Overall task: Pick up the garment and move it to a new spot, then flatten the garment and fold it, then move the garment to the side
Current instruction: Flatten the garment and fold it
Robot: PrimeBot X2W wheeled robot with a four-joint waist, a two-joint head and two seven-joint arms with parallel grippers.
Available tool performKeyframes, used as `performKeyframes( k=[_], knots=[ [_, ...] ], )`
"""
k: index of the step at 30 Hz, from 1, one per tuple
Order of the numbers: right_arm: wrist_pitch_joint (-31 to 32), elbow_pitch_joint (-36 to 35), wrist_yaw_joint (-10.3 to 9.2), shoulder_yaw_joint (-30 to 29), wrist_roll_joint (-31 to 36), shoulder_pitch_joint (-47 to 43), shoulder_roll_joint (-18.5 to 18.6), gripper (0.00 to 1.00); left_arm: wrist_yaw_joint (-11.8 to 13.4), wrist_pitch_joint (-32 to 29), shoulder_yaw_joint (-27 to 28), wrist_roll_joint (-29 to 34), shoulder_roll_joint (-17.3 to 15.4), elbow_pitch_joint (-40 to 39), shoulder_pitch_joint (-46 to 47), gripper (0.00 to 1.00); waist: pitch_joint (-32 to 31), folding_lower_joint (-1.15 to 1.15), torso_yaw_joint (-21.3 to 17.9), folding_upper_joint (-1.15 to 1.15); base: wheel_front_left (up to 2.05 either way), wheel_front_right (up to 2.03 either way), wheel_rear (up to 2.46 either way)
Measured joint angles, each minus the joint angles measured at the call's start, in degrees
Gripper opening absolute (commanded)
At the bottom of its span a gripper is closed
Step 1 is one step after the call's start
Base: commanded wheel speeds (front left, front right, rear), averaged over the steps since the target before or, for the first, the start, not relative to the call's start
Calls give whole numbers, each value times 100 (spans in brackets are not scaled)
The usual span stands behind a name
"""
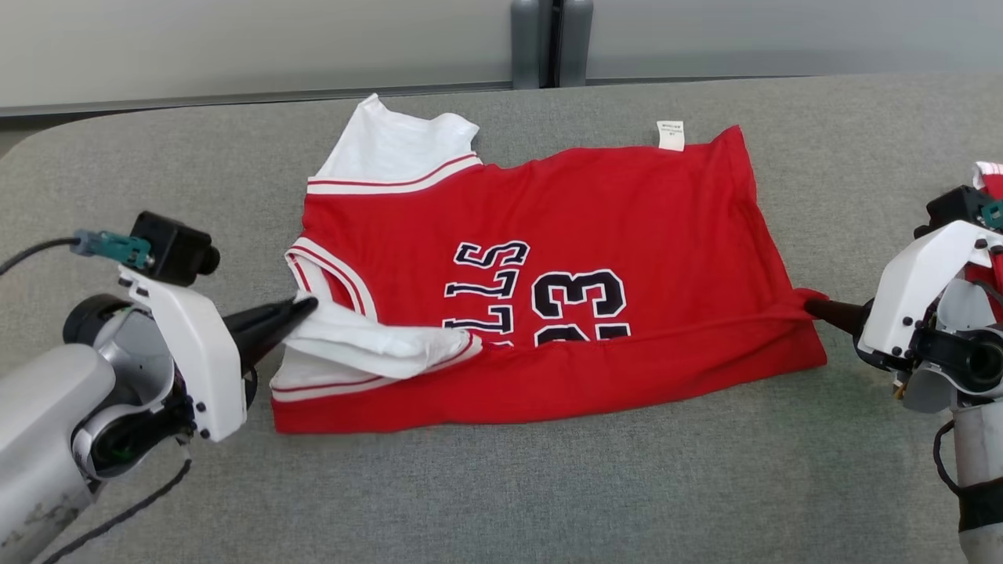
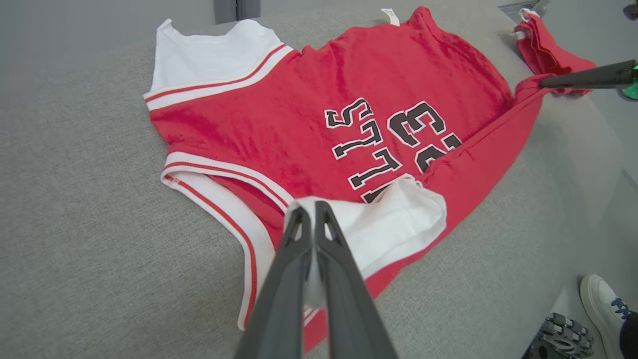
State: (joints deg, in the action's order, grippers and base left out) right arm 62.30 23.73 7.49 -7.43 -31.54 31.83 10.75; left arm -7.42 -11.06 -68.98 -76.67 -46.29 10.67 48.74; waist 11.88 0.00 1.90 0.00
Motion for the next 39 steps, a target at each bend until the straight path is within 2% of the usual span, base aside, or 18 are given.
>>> performKeyframes(
  k=[12,13,14,16,20,23,27,31,33,36,37,39],
  knots=[
    [-244,208,0,114,-10,219,-83,0,0,57,-220,190,388,735,477,0,278,0,-75,0,0,0,0],
    [-357,207,0,126,-1,224,-81,100,-1,79,-216,166,432,857,489,40,297,0,-82,0,0,0,0],
    [-469,222,0,105,18,236,-81,100,0,160,-189,160,478,1037,509,100,314,0,-88,0,0,0,0],
    [-706,237,-1,83,18,293,-93,100,141,350,-94,214,578,1451,604,100,341,0,-99,0,0,0,0],
    [-1358,212,0,1,-140,478,-130,100,143,697,-10,300,879,1893,701,100,386,0,-93,0,0,0,0],
    [-1986,151,-1,74,-281,484,-77,100,304,1408,291,356,1018,2205,731,100,382,0,-81,0,0,0,0],
    [-2841,-12,-1,404,-461,348,200,100,497,2251,650,257,1313,2458,721,100,316,0,-25,0,0,0,0],
    [-4025,-279,0,909,-569,114,535,100,573,2583,1090,310,1478,2529,543,100,184,0,20,0,0,0,0],
    [-4637,-396,0,1140,-637,-40,658,100,641,2596,1599,399,1575,2460,330,100,107,0,36,0,0,0,0],
    [-5523,-536,-1,1535,-608,-314,856,100,742,2606,2631,951,1737,2076,-79,100,2,0,60,0,0,0,0],
    [-6090,-601,0,1796,-430,-473,996,100,887,2605,3389,1417,1887,1762,-558,100,-42,0,64,0,0,0,0],
    [-6622,-575,0,1951,-244,-586,1100,100,1081,2605,4089,2076,2080,1355,-1063,100,-57,0,64,0,0,0,0]
  ],
)
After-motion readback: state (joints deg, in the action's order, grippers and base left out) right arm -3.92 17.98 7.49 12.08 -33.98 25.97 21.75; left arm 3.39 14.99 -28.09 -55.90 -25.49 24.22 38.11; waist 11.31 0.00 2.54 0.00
